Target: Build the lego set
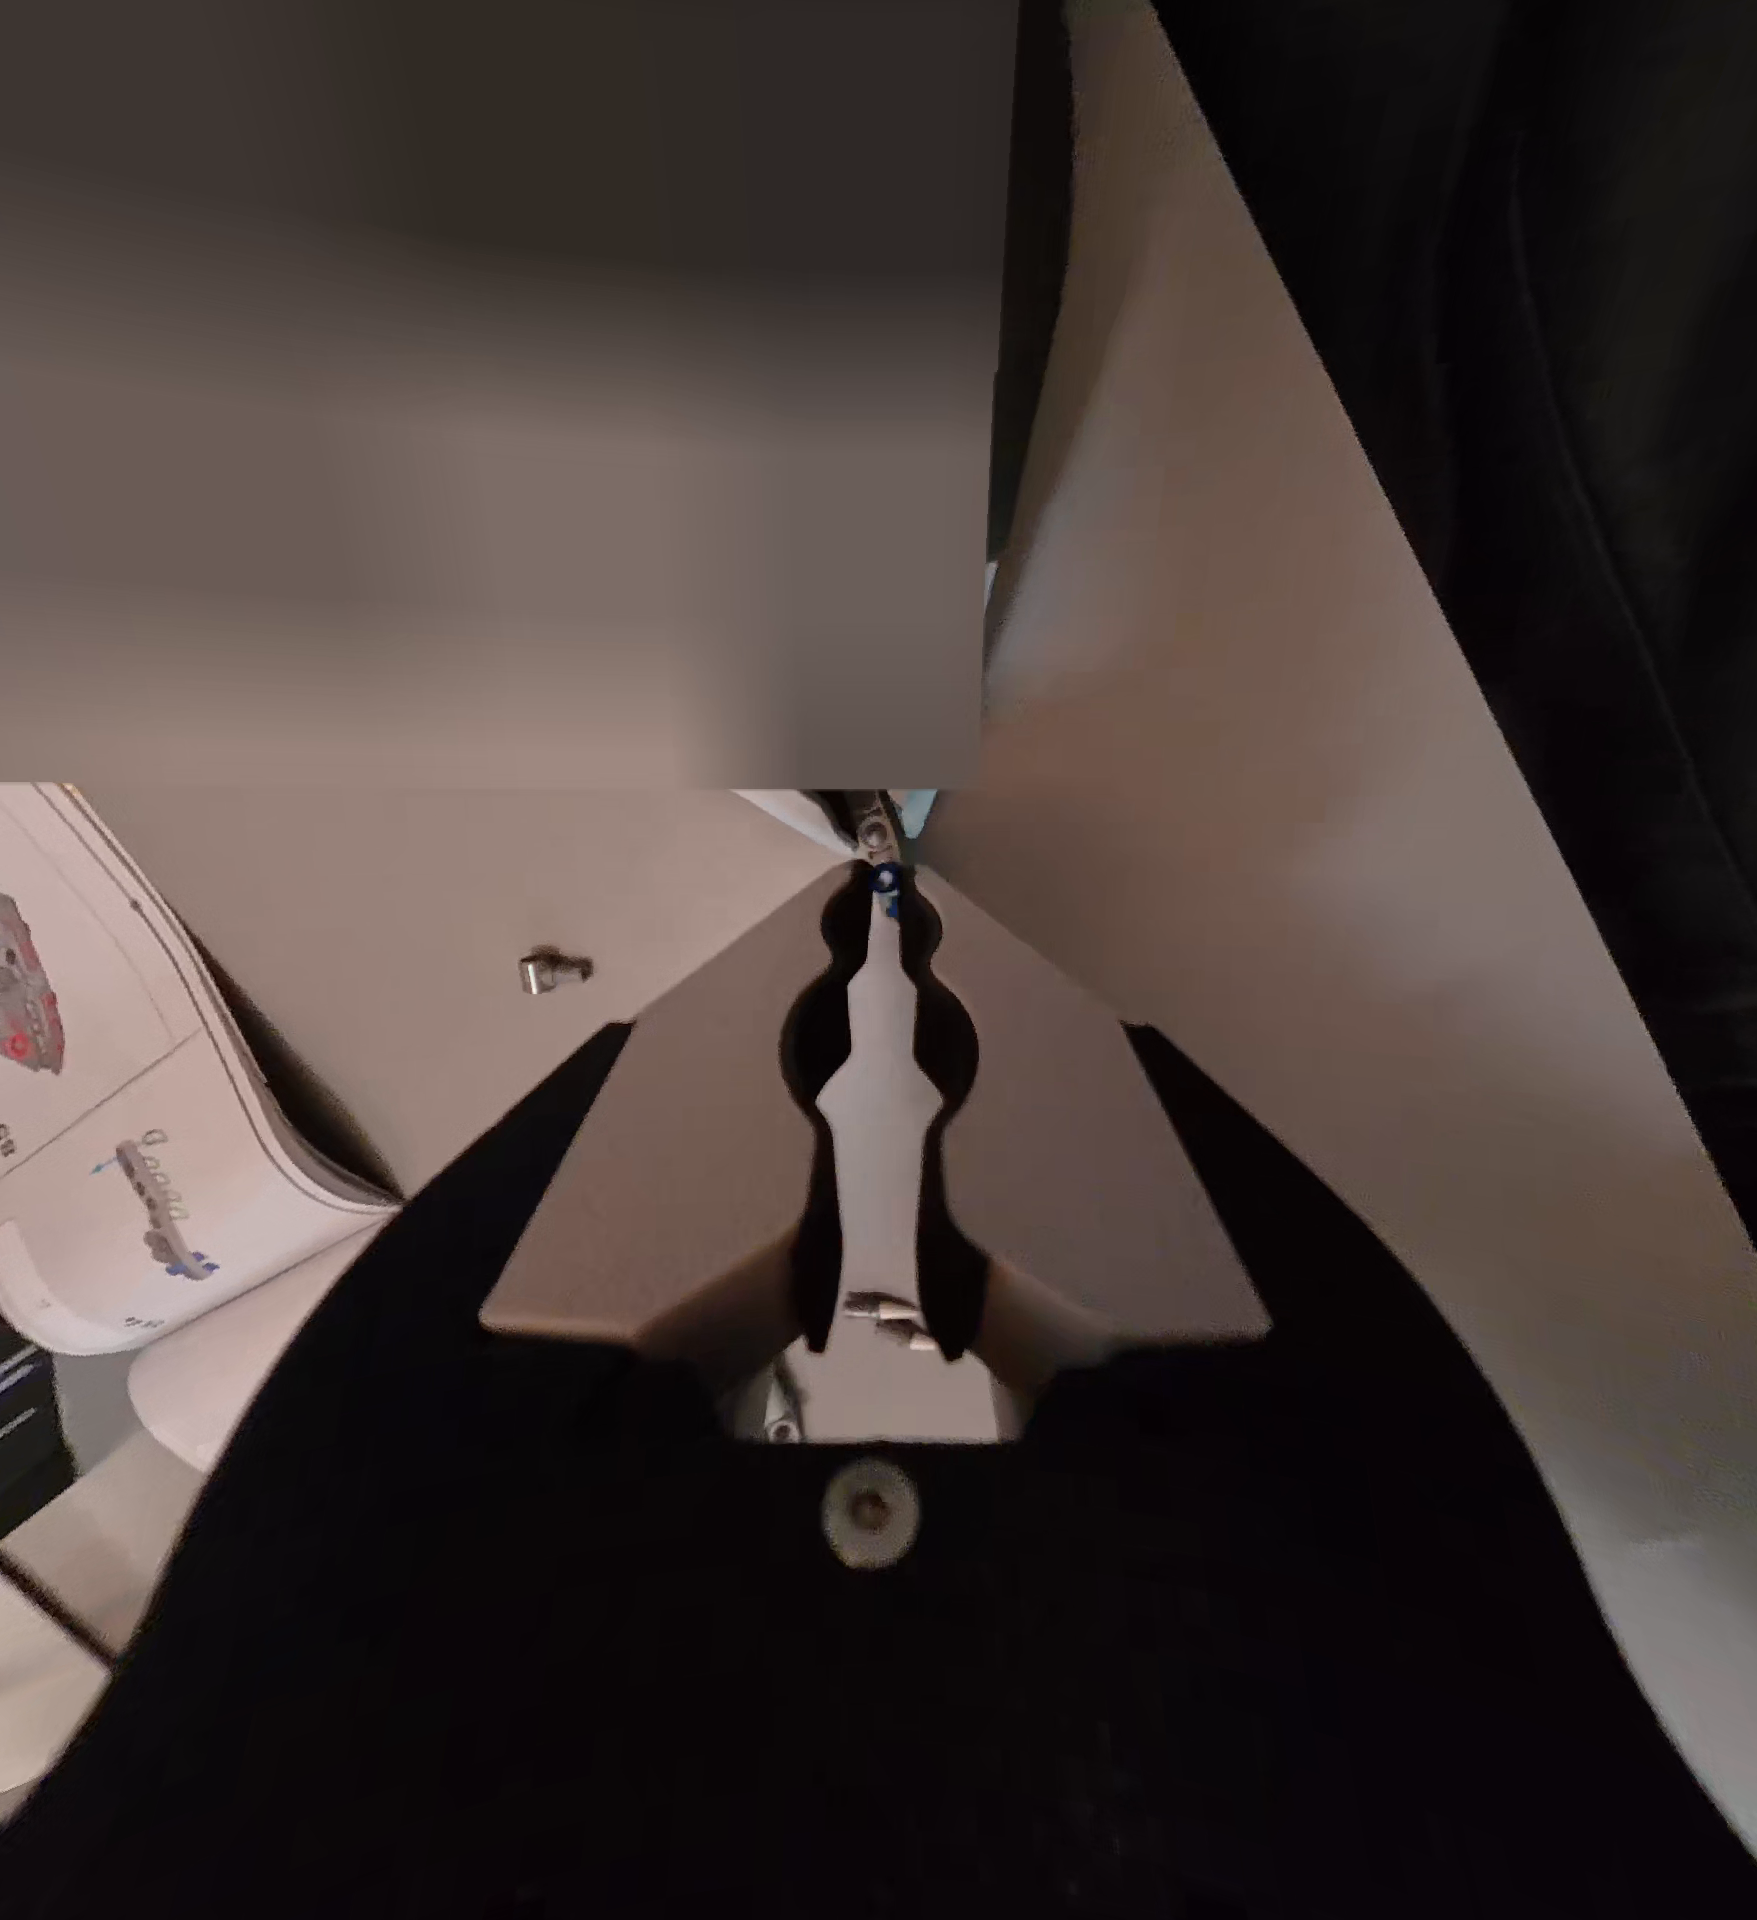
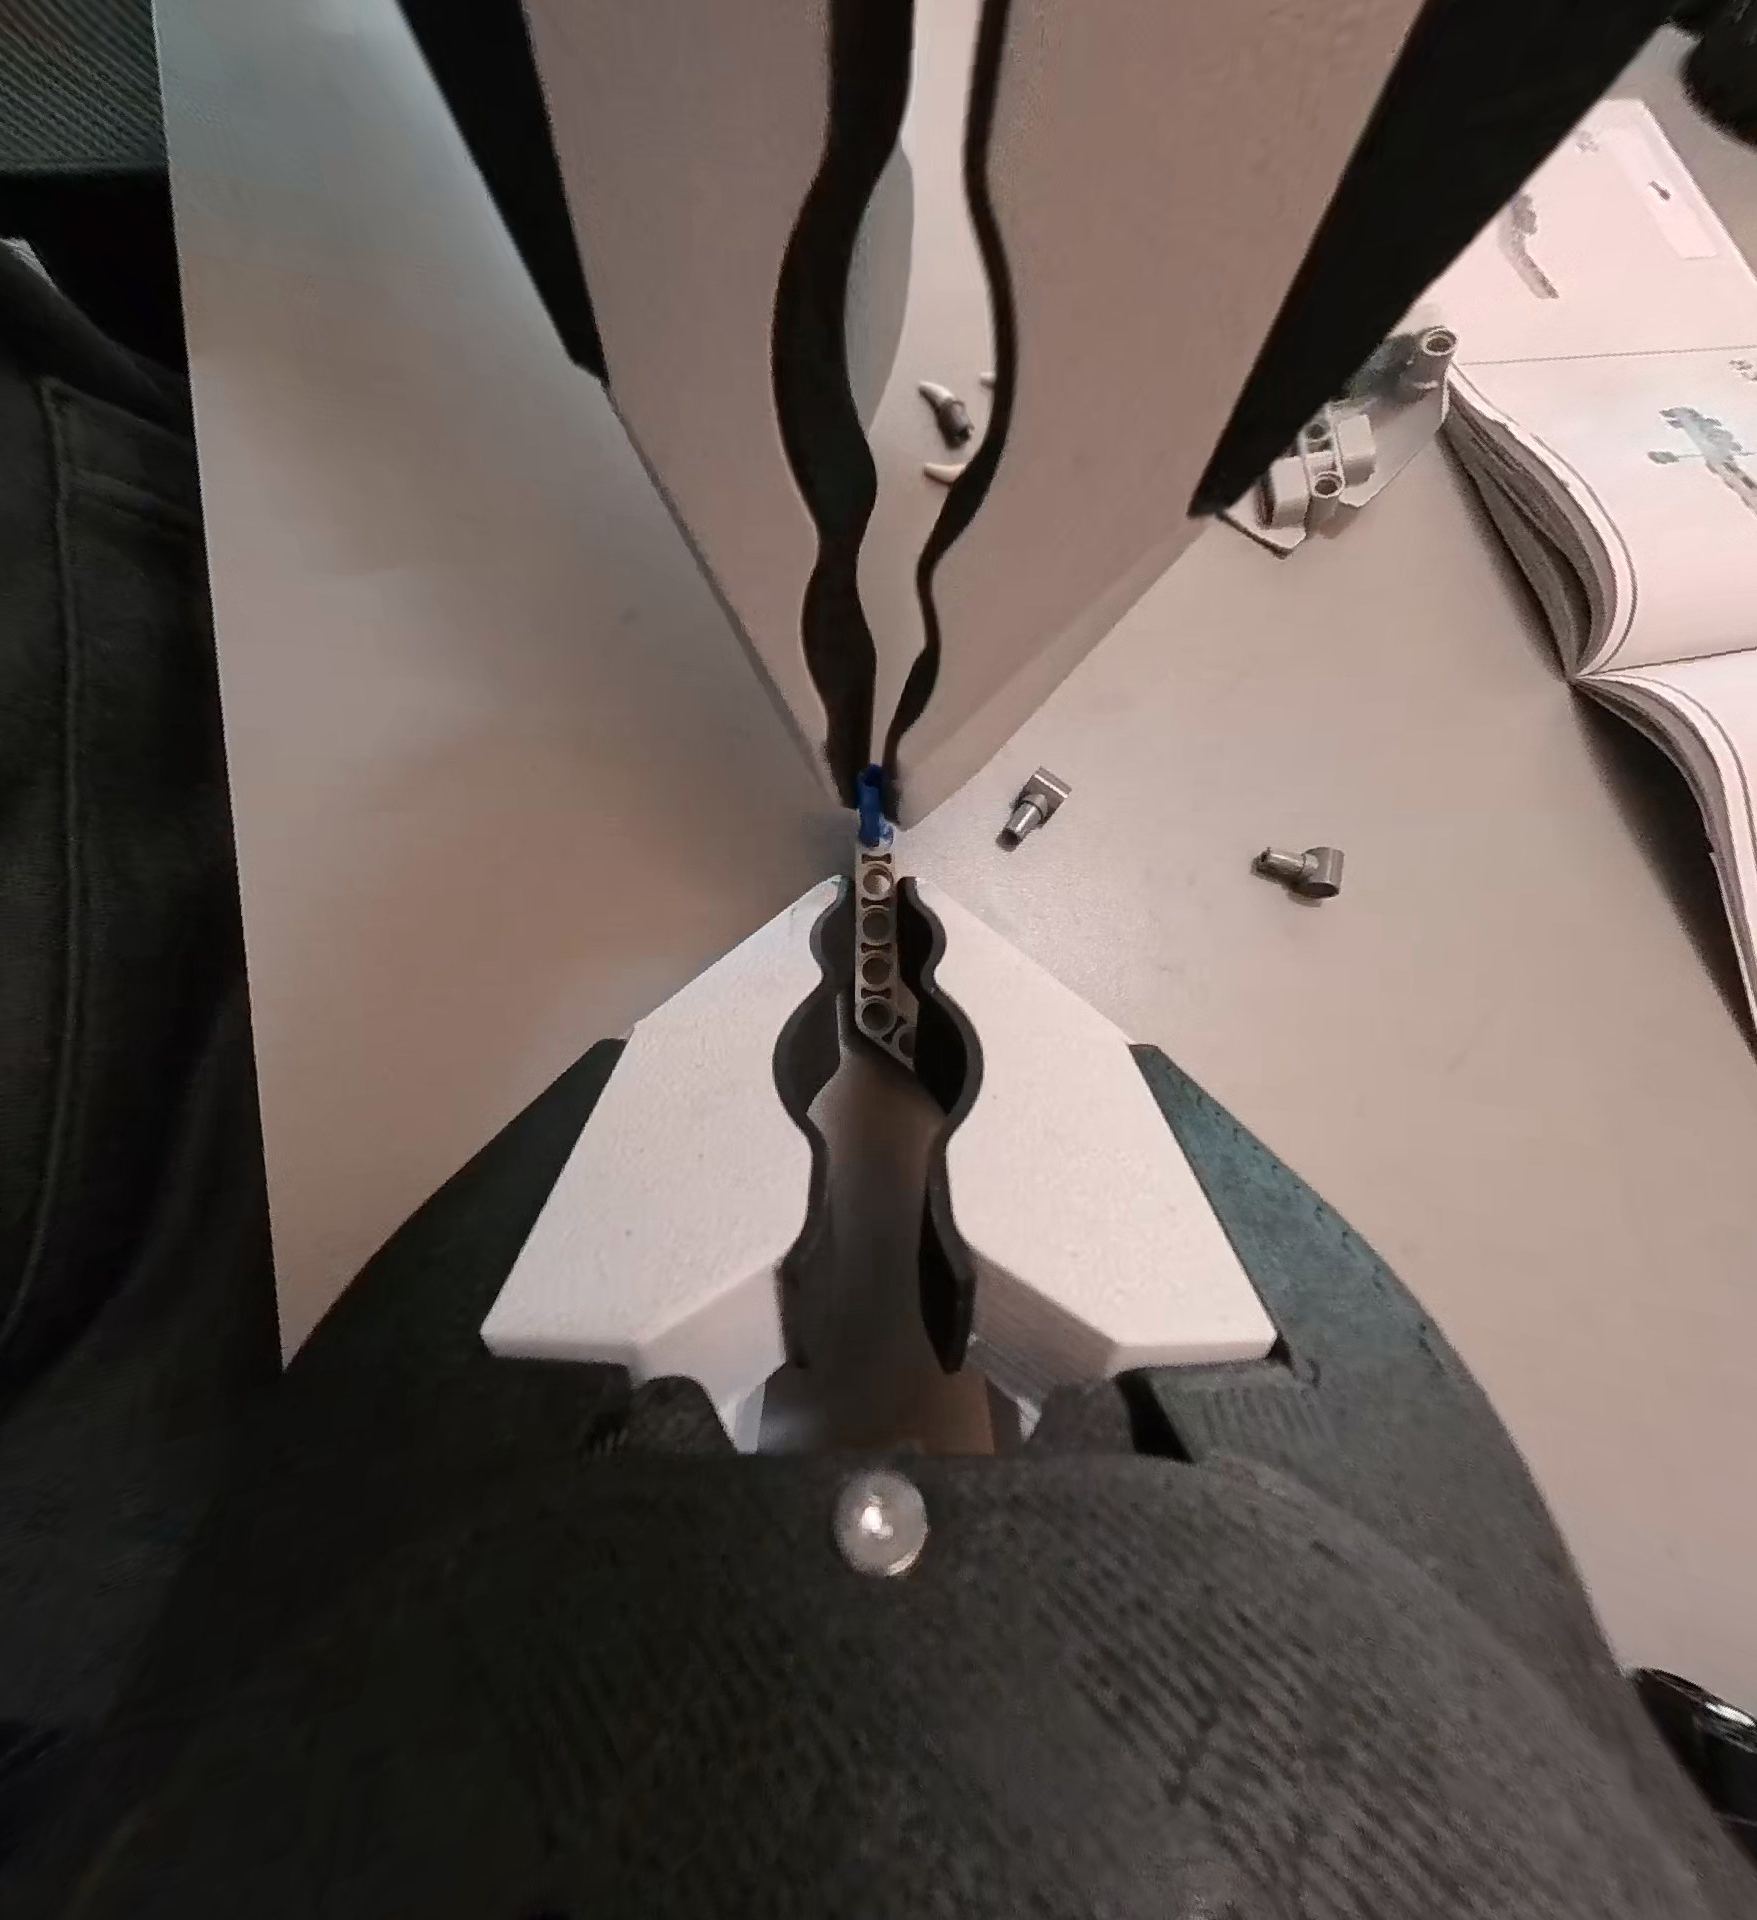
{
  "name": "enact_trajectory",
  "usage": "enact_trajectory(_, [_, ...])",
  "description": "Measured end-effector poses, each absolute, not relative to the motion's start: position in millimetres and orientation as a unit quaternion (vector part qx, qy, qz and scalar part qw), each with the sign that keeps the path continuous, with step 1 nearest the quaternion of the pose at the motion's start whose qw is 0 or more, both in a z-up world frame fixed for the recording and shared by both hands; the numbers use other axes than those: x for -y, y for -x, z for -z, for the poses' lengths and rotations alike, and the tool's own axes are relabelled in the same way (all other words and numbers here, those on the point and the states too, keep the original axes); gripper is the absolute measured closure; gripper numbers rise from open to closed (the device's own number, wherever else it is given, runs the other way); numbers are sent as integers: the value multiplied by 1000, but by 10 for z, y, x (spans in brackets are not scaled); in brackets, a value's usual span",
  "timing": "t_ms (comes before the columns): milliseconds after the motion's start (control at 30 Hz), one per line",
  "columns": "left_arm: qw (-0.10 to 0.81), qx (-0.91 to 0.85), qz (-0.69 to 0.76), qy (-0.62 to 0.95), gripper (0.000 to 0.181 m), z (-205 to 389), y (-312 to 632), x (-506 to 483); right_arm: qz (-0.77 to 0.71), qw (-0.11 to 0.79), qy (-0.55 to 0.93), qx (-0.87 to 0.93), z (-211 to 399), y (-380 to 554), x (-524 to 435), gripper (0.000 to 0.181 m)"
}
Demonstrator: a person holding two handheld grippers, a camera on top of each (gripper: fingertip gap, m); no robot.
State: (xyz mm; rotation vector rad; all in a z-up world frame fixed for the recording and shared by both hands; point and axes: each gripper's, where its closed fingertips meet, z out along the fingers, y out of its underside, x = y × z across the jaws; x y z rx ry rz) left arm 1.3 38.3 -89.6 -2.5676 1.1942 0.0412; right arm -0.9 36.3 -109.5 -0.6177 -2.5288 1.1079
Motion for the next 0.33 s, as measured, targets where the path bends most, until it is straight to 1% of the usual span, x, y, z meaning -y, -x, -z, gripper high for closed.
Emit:
enact_trajectory(100, [138, -434, -33, 890, 180, 912, -38, -411, -389, 149, 219, 882, 1096, 10, -361, 175])
enact_trajectory(200, [146, -434, -27, 889, 180, 934, -59, -427, -389, 148, 220, 883, 1098, 11, -362, 175])
enact_trajectory(267, [166, -413, -5, 895, 180, 921, -50, -426, -389, 148, 220, 882, 1096, 13, -360, 175])
enact_trajectory(333, [208, -381, 32, 900, 179, 909, -41, -431, -388, 150, 219, 882, 1097, 13, -360, 175])
